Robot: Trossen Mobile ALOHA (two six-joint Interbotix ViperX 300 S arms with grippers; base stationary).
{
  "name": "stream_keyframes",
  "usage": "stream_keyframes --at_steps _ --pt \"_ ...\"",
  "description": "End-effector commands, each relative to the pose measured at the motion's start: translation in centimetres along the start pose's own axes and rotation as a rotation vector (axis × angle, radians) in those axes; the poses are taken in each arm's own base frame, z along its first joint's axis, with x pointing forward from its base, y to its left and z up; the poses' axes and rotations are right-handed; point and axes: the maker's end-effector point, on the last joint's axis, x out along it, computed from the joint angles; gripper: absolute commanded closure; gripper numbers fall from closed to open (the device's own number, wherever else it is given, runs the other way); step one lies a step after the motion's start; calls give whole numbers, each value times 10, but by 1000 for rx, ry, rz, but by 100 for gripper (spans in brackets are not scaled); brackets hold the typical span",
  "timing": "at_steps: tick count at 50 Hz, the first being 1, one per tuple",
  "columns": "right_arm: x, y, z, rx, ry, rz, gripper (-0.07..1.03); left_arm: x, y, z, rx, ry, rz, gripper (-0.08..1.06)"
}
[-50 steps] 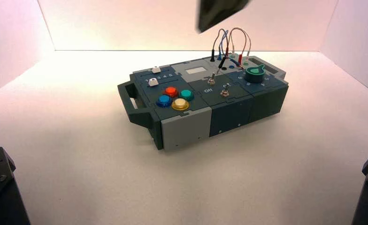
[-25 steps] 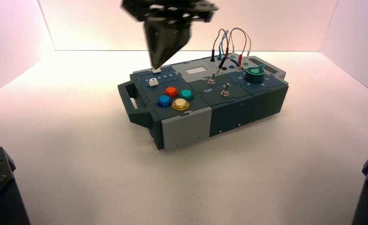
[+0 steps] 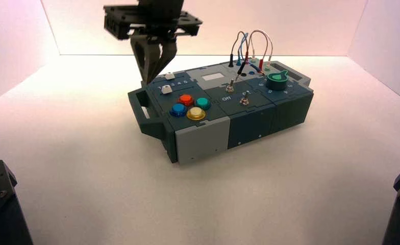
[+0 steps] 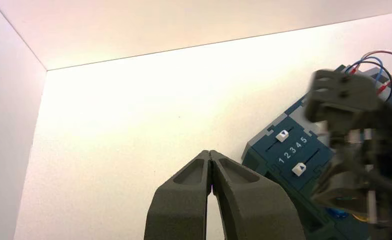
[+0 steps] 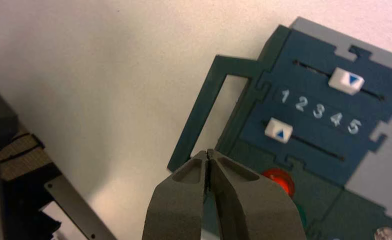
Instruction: Move the bottom slider to position 5.
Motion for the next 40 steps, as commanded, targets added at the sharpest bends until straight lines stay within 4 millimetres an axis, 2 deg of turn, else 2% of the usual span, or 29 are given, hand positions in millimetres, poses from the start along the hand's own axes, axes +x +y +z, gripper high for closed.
stream_keyframes --at_steps 1,8,17,40 --pt "-9 -1 21 0 -45 2 99 -2 1 9 6 -23 2 101" --pt "-4 -13 28 25 -45 -6 99 -2 1 9 6 -22 3 101" --pt "-3 -27 26 51 -37 -16 99 -4 1 10 5 -29 2 101" --pt "15 -34 21 60 0 -25 99 -6 1 12 3 -40 2 101"
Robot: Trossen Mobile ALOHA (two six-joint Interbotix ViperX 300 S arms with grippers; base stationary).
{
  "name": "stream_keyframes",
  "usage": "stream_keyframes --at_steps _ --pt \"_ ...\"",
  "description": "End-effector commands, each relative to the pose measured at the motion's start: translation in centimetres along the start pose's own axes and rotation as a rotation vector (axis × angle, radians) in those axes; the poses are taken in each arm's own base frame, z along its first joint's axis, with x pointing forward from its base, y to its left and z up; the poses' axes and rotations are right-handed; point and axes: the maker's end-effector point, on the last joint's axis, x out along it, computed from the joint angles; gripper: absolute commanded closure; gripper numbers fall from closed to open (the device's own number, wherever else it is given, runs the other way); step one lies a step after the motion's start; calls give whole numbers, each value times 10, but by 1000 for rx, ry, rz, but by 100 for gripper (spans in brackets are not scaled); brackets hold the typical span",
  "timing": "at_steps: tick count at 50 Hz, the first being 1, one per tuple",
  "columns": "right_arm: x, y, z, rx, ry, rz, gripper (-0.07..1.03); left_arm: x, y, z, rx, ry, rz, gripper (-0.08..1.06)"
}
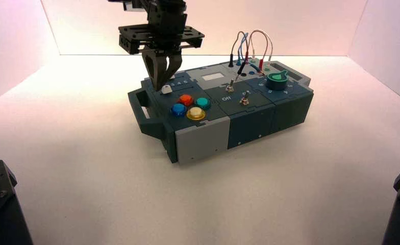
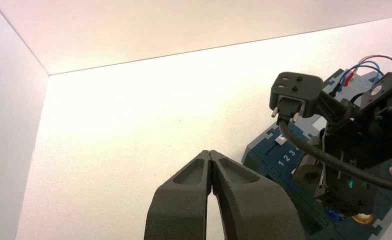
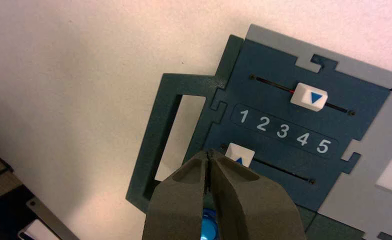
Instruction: Move the bottom slider to position 5.
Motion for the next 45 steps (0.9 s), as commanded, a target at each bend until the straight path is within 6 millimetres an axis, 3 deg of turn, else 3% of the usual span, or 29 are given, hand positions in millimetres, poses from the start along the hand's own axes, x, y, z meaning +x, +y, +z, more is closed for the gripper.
stream_keyframes --at_steps 1,45 --pt "-11 3 13 -5 -42 6 99 -2 1 9 0 -21 2 101" --pt "-6 -29 16 40 -28 -28 99 -2 1 9 3 -22 2 101"
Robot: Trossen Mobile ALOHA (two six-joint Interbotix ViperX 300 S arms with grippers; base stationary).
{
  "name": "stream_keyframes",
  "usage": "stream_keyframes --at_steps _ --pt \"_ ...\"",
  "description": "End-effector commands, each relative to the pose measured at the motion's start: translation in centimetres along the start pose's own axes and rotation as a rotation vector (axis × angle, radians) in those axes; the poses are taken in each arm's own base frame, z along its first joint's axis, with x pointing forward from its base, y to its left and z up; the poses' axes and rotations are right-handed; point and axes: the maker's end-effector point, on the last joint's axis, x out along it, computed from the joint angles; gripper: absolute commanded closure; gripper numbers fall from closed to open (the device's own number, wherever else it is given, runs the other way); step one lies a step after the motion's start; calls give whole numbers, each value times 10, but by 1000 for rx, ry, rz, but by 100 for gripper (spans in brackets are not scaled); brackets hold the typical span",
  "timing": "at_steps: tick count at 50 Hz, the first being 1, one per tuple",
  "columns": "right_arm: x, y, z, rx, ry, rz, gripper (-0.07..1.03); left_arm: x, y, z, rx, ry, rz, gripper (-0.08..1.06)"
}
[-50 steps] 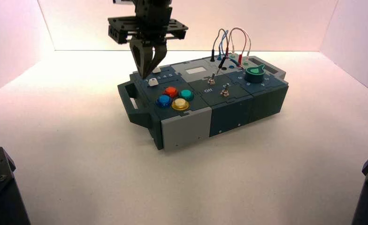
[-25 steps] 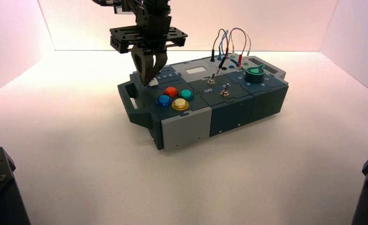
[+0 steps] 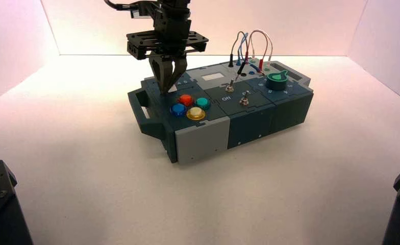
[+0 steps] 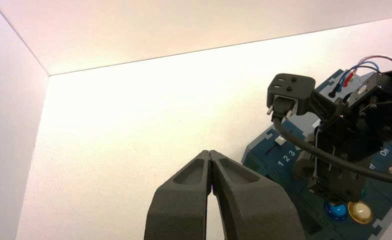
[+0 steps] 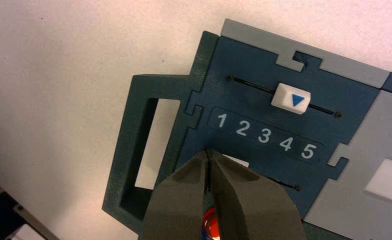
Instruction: Move the bottom slider to position 5.
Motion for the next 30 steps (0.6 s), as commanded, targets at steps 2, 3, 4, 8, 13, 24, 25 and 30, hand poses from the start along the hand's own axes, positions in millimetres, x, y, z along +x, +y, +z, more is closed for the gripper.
stream_keyframes --at_steps 2,3,4,8,13,24,25,30 --pt "-17 -13 16 18 -49 -9 99 -1 1 8 1 -18 2 101" --pt "-16 -14 15 20 -48 -10 99 -2 1 9 1 -20 2 101" --pt "-16 -15 15 20 -47 -12 99 -2 1 9 0 -21 2 101" --pt "-17 -21 14 26 -45 -20 99 -2 1 8 1 -18 2 101" --pt "-16 -27 12 35 -37 -25 99 -2 0 9 -1 -18 1 101" --pt "-16 -39 10 47 -26 -42 99 -2 0 9 0 -18 1 101" --pt "-16 -42 10 50 -23 -44 99 -2 0 9 -1 -20 0 101" --pt "-16 -46 8 55 -19 -47 99 -2 0 9 -1 -20 0 101"
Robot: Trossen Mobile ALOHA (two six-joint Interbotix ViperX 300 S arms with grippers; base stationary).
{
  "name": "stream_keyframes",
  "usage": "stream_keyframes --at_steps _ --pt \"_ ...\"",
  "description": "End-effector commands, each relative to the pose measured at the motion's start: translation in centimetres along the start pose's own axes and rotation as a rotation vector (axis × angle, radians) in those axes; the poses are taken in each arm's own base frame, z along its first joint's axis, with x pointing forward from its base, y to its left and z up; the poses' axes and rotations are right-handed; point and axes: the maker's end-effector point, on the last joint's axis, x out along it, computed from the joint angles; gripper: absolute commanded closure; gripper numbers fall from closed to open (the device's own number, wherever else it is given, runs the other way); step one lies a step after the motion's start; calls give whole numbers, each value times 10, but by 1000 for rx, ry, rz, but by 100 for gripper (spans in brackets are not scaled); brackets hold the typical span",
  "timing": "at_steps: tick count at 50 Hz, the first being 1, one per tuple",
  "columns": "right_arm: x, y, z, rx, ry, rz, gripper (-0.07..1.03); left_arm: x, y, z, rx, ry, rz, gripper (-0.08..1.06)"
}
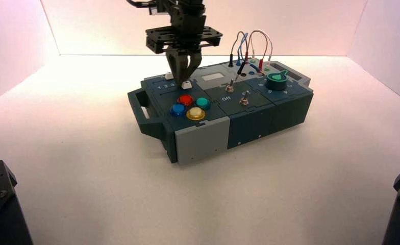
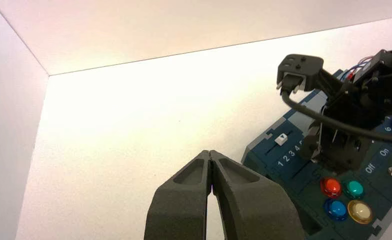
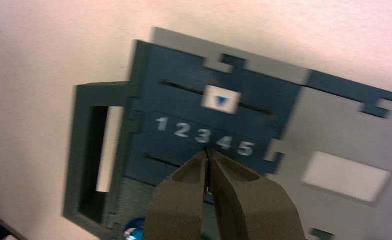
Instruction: Move the bottom slider to position 5.
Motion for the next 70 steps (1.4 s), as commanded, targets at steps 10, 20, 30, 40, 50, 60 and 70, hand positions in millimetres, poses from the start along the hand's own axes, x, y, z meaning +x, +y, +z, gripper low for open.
stream_keyframes --at_steps 10,20,30,40,50,60,70 --pt "-10 -9 5 10 -23 -10 99 -2 0 10 0 -23 1 101" --pt "-11 -9 5 11 -22 -9 99 -2 0 9 0 -21 1 101" --pt "-14 -6 9 7 -38 -7 99 -2 0 9 -3 -21 0 101" --pt "-46 3 38 -10 -143 0 99 -2 0 9 -2 -18 1 101" --pt "-75 -1 45 -25 -177 -22 99 -1 0 7 0 -12 1 101" --pt "-83 2 12 4 -40 -15 99 -1 0 7 2 -11 2 101" --pt "-85 4 -29 28 116 4 99 0 0 5 4 0 2 101"
